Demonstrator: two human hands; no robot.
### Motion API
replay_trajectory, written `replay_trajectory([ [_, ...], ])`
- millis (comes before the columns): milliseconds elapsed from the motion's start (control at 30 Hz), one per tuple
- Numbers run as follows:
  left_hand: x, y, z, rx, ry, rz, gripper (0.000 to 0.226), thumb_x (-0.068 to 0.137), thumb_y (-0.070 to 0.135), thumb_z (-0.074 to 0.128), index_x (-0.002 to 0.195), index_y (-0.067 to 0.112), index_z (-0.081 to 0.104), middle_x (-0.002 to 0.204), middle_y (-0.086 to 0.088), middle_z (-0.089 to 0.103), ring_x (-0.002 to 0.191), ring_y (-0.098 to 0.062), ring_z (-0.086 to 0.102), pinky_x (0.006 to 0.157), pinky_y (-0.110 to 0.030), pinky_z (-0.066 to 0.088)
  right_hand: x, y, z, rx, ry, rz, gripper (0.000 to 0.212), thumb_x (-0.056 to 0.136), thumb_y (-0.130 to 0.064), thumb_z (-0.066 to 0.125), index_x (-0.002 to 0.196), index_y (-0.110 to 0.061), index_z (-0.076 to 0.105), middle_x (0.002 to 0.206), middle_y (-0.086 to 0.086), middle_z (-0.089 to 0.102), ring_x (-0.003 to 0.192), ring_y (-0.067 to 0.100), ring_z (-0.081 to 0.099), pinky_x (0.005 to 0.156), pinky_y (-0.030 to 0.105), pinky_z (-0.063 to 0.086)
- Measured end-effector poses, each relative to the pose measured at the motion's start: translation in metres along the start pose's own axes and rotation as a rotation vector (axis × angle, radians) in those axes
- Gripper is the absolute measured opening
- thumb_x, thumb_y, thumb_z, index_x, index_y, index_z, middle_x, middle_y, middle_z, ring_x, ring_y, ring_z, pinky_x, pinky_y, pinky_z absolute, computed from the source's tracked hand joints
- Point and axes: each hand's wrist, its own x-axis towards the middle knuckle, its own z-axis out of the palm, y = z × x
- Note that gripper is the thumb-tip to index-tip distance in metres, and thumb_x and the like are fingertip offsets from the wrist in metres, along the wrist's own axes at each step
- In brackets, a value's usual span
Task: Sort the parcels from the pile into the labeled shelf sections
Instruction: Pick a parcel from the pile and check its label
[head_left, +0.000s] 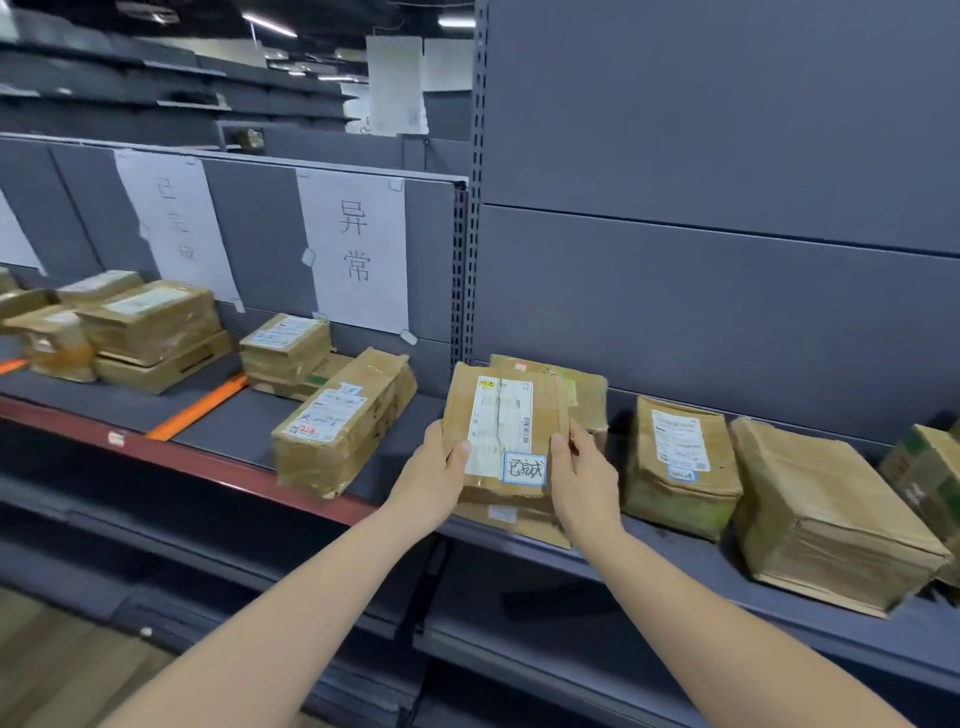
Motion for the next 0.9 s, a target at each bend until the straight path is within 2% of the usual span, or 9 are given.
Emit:
replay_trajectory([
  [133, 0.001, -0.026, -0.044, 0.018, 0.006, -0.026, 0.040, 0.103, 0.034, 0.033, 0.142, 0.025, 0.028, 0.127, 0.009, 0.053, 0.098, -0.019, 0.059, 0.074, -0.036, 0.051, -0.011, -0.024, 0.044, 0.014, -0.001, 0.010, 0.027, 0.103, -0.029, 0.038, 0.122, -0.024, 0.057, 0.105, -0.008, 0.063, 0.097, 0.012, 0.058, 0.081, 0.029, 0.045],
  [233, 0.003, -0.045, -0.072, 0.026, 0.008, -0.024, 0.045, 0.104, 0.034, 0.034, 0.147, 0.024, 0.025, 0.136, 0.009, 0.049, 0.108, -0.014, 0.053, 0.083, -0.031, 0.046, -0.017, -0.040, 0.073, 0.008, 0.001, 0.021, 0.030, 0.103, -0.029, 0.038, 0.126, -0.021, 0.056, 0.108, -0.008, 0.061, 0.097, 0.013, 0.055, 0.085, 0.031, 0.045],
  [333, 0.005, -0.060, -0.095, 0.019, 0.017, -0.042, 0.048, 0.103, 0.034, 0.035, 0.148, 0.022, 0.024, 0.143, 0.004, 0.047, 0.118, -0.020, 0.052, 0.092, -0.032, 0.045, -0.022, -0.055, 0.095, 0.001, 0.005, 0.021, 0.034, 0.104, -0.028, 0.039, 0.133, -0.016, 0.053, 0.103, -0.010, 0.052, 0.097, 0.010, 0.048, 0.084, 0.027, 0.038],
  [467, 0.007, -0.074, -0.121, 0.019, 0.034, -0.069, 0.040, 0.104, 0.032, 0.035, 0.142, 0.019, 0.032, 0.133, -0.001, 0.055, 0.096, -0.017, 0.053, 0.077, -0.030, 0.042, -0.026, -0.071, 0.123, 0.014, -0.015, 0.003, 0.029, 0.104, -0.027, 0.039, 0.126, -0.019, 0.055, 0.099, -0.010, 0.054, 0.094, 0.013, 0.052, 0.078, 0.027, 0.036],
  [600, 0.009, -0.085, -0.143, 0.014, 0.044, -0.079, 0.040, 0.104, 0.031, 0.034, 0.143, 0.021, 0.031, 0.126, 0.005, 0.053, 0.098, -0.018, 0.054, 0.071, -0.026, 0.044, -0.022, -0.082, 0.147, 0.020, -0.036, -0.012, 0.031, 0.104, -0.028, 0.038, 0.131, -0.022, 0.053, 0.104, -0.008, 0.058, 0.098, 0.013, 0.054, 0.081, 0.028, 0.040],
  [733, 0.020, -0.095, -0.160, 0.020, 0.079, -0.094, 0.042, 0.104, 0.032, 0.034, 0.145, 0.023, 0.028, 0.131, 0.002, 0.055, 0.105, -0.023, 0.057, 0.074, -0.032, 0.047, -0.010, -0.091, 0.169, 0.041, -0.075, -0.016, 0.034, 0.103, -0.029, 0.039, 0.136, -0.023, 0.050, 0.108, -0.008, 0.058, 0.097, 0.009, 0.051, 0.083, 0.027, 0.040],
  [900, 0.041, -0.108, -0.180, 0.030, 0.133, -0.114, 0.039, 0.103, 0.036, 0.036, 0.140, 0.024, 0.031, 0.131, 0.002, 0.057, 0.105, -0.023, 0.060, 0.087, -0.044, 0.054, 0.014, -0.102, 0.197, 0.068, -0.112, -0.028, 0.036, 0.103, -0.031, 0.039, 0.137, -0.026, 0.049, 0.110, -0.008, 0.060, 0.097, 0.009, 0.052, 0.087, 0.029, 0.044],
])
